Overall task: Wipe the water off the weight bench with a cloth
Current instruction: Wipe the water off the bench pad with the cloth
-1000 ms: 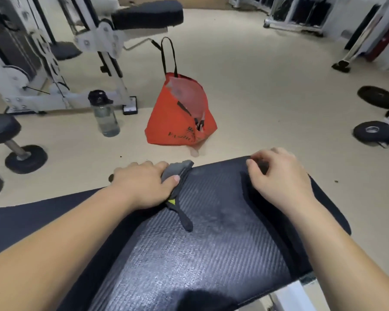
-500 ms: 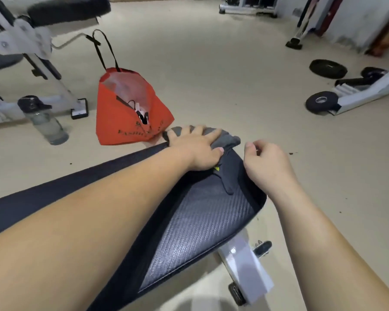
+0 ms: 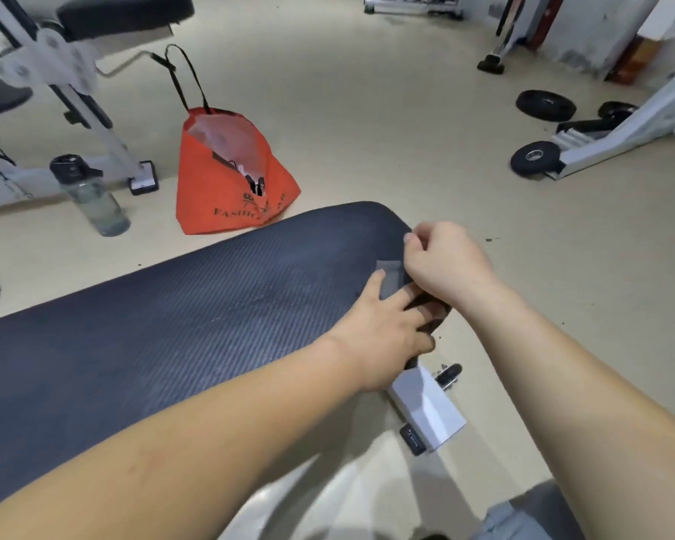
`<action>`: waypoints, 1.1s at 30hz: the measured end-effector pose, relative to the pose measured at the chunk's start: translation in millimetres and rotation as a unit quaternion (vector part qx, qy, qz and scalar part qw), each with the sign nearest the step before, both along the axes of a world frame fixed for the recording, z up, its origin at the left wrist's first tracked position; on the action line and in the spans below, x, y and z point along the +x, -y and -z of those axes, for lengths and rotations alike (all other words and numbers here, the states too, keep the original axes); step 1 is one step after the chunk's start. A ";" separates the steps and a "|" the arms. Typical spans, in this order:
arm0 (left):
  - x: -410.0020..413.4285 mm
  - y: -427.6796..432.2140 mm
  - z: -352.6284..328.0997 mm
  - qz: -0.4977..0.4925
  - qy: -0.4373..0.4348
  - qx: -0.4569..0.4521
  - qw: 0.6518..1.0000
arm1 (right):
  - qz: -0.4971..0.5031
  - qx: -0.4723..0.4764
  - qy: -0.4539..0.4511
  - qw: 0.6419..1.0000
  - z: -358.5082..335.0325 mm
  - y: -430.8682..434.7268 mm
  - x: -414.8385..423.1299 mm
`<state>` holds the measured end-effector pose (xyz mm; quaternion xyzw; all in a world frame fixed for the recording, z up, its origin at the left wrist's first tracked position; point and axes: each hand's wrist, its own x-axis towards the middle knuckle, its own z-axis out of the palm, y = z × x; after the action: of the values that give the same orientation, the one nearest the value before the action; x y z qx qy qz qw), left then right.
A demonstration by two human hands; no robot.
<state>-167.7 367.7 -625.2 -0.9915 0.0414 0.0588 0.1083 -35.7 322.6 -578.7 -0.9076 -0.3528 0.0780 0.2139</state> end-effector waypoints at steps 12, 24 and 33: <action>-313.5 -42.6 0.8 -0.069 0.038 0.012 0.997 | -0.321 -0.015 0.064 0.945 5.3 -45.4 -198.2; -349.2 -117.2 -2.6 -0.504 0.061 -0.127 0.852 | -0.331 0.011 0.030 0.943 14.6 -67.3 -187.7; -135.0 -92.4 -11.4 -0.473 0.008 -0.187 0.861 | -0.214 0.071 -0.007 0.974 8.2 -71.6 -117.7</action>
<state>-302.7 460.2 -613.8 -0.8937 -0.4237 0.0865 -0.1194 -153.3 394.1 -586.9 -0.7929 -0.5423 0.1029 0.2583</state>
